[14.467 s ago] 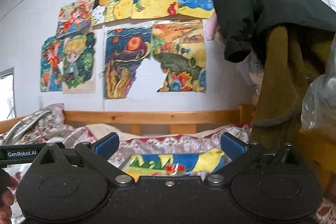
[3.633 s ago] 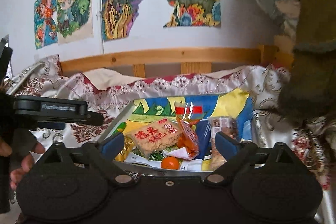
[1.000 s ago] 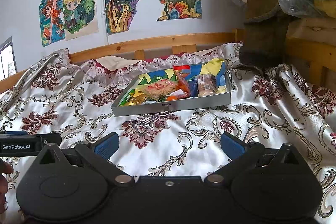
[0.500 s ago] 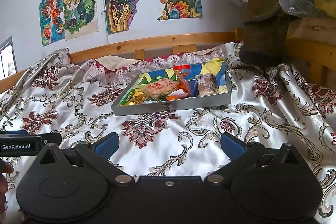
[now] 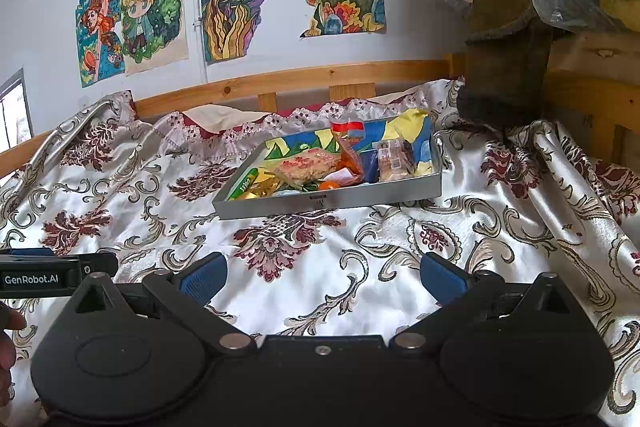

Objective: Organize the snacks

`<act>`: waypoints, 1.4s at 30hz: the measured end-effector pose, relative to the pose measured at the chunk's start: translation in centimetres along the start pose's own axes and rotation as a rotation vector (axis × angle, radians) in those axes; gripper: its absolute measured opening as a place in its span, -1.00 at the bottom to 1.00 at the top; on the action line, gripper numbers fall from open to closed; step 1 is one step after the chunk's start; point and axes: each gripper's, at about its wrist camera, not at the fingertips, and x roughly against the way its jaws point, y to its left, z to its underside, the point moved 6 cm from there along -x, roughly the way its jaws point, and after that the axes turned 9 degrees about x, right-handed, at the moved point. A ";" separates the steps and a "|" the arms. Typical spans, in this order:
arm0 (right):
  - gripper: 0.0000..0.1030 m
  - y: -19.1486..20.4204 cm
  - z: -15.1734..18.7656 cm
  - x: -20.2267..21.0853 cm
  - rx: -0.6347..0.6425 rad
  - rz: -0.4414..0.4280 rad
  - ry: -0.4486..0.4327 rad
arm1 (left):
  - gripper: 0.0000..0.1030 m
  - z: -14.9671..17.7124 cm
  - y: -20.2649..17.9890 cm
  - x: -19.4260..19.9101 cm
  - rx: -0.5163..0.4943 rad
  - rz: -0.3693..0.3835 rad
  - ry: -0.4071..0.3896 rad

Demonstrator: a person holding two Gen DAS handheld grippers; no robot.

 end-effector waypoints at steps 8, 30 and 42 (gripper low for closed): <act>0.99 0.2 0.1 -0.1 0.001 -0.002 0.002 | 0.99 0.1 0.0 0.0 -0.001 -0.001 0.001; 0.98 0.5 0.3 -0.1 0.003 -0.003 0.003 | 0.99 0.6 -0.4 -0.3 -0.011 -0.021 0.031; 0.99 0.5 0.3 -0.1 0.002 -0.003 0.004 | 0.99 0.5 0.1 -0.3 -0.008 -0.056 0.031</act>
